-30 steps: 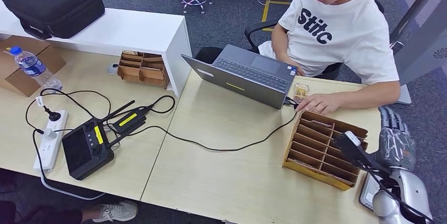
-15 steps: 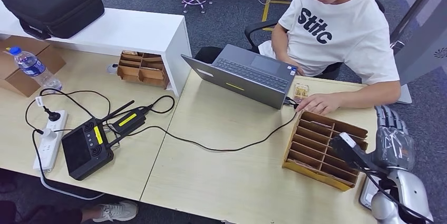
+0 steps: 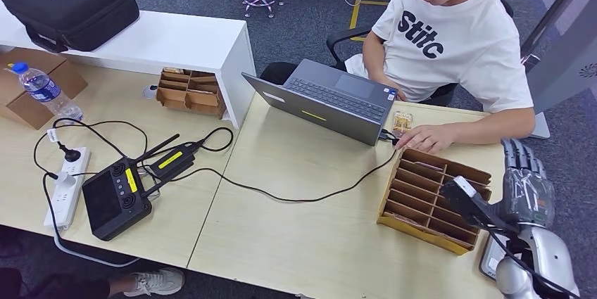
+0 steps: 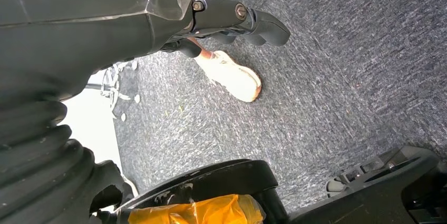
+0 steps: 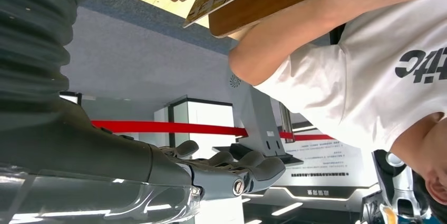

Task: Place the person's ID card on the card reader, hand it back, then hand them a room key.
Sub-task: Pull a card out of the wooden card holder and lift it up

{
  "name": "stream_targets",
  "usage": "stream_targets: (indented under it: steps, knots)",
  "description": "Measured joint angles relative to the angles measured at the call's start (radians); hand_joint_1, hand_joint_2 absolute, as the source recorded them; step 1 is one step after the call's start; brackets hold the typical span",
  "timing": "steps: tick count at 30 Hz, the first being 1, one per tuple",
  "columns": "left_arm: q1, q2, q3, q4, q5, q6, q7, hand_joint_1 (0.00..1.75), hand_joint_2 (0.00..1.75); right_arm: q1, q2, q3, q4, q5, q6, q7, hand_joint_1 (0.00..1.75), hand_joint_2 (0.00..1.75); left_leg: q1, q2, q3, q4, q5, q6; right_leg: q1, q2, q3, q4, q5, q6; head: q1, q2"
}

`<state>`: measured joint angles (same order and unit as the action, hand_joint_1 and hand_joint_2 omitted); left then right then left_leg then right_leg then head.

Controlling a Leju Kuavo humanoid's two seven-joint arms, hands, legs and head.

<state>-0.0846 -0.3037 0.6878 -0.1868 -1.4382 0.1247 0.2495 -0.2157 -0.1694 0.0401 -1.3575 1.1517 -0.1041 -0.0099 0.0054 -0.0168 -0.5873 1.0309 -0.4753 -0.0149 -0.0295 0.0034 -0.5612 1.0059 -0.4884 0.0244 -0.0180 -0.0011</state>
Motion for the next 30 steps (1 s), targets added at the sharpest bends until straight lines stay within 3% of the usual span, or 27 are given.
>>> stream_targets:
  steps: [30]
  knots:
    - [-0.001,0.000,0.000,0.000,-0.010,-0.001,0.000,0.00,1.75,-0.002,0.011,0.014,0.026,0.011,0.003,-0.002,0.00,1.75,0.000,0.000,0.000,0.000,0.000,0.000,0.000,0.000,0.000,0.000,0.000,0.000,0.000,0.000]
